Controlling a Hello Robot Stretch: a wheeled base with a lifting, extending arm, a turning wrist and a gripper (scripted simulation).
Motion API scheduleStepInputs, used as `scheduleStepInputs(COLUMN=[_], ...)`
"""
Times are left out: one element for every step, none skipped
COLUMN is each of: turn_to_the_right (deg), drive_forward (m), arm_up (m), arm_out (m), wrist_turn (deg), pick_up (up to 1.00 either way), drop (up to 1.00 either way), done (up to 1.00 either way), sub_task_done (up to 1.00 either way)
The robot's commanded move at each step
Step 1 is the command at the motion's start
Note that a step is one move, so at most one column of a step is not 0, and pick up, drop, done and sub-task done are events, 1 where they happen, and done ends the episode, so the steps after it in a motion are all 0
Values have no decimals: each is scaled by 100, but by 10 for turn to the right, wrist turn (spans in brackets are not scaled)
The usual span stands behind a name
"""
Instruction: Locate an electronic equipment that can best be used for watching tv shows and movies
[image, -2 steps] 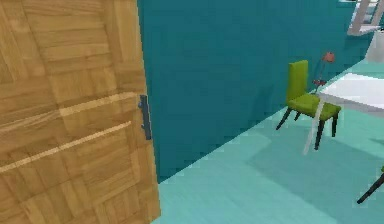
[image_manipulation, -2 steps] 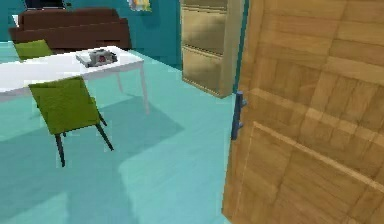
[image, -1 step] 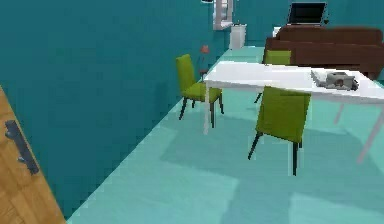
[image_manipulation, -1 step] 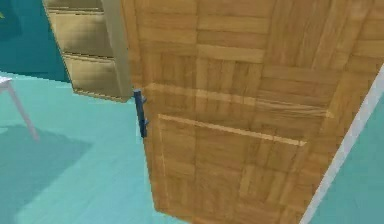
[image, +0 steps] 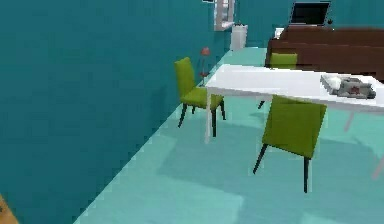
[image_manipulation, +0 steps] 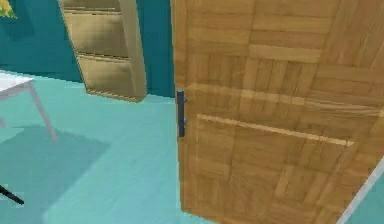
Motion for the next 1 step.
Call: scheduleStepInputs(turn_to_the_right=[450], drive_forward=[0], arm_up=[0], arm_out=[0], wrist_turn=[0], pick_up=[0], drop=[0], done=[0], sub_task_done=[0])
